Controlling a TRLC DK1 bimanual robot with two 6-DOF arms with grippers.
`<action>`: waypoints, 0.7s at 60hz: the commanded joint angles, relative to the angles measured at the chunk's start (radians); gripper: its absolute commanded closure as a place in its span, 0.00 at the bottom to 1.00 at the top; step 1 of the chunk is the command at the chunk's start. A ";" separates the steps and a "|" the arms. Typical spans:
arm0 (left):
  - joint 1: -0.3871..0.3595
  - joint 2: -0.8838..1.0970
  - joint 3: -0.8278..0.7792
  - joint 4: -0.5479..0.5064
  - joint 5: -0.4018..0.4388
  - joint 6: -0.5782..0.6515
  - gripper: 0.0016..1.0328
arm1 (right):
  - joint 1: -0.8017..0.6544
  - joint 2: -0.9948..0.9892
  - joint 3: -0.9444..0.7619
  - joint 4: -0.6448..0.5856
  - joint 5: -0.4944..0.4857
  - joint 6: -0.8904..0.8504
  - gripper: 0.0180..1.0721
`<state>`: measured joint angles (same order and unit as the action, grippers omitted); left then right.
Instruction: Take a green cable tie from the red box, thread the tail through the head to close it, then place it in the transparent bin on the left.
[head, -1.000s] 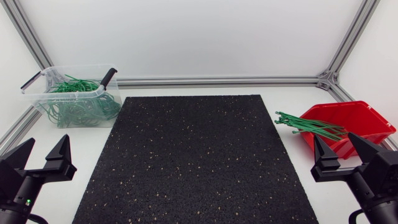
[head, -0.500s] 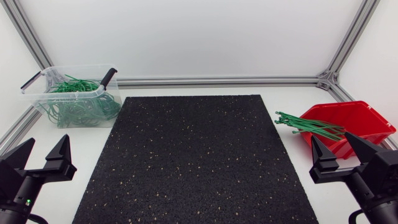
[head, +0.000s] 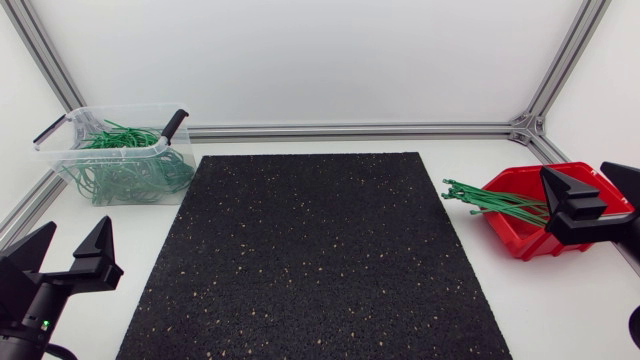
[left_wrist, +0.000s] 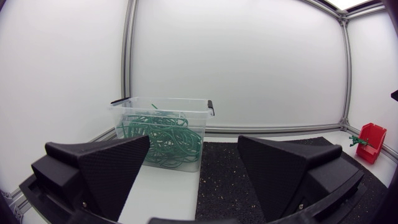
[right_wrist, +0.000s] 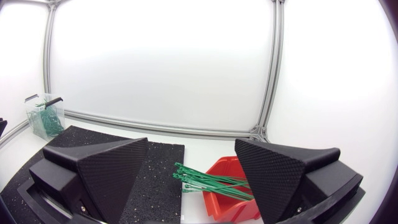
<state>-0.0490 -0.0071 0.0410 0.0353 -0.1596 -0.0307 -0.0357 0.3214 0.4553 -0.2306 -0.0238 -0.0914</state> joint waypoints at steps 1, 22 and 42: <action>-0.006 -0.007 -0.044 -0.002 -0.011 -0.021 0.04 | -0.029 0.085 0.068 -0.026 -0.004 -0.044 0.03; -0.006 -0.007 -0.044 -0.002 -0.011 -0.021 0.04 | -0.181 0.479 0.395 -0.259 -0.103 -0.452 0.05; -0.008 -0.007 -0.044 -0.002 -0.011 -0.021 0.04 | -0.313 0.852 0.694 -0.589 -0.321 -0.754 0.05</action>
<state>-0.0490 -0.0071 0.0410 0.0353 -0.1596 -0.0307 -0.3378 1.0874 1.0935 -0.7815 -0.3374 -0.7658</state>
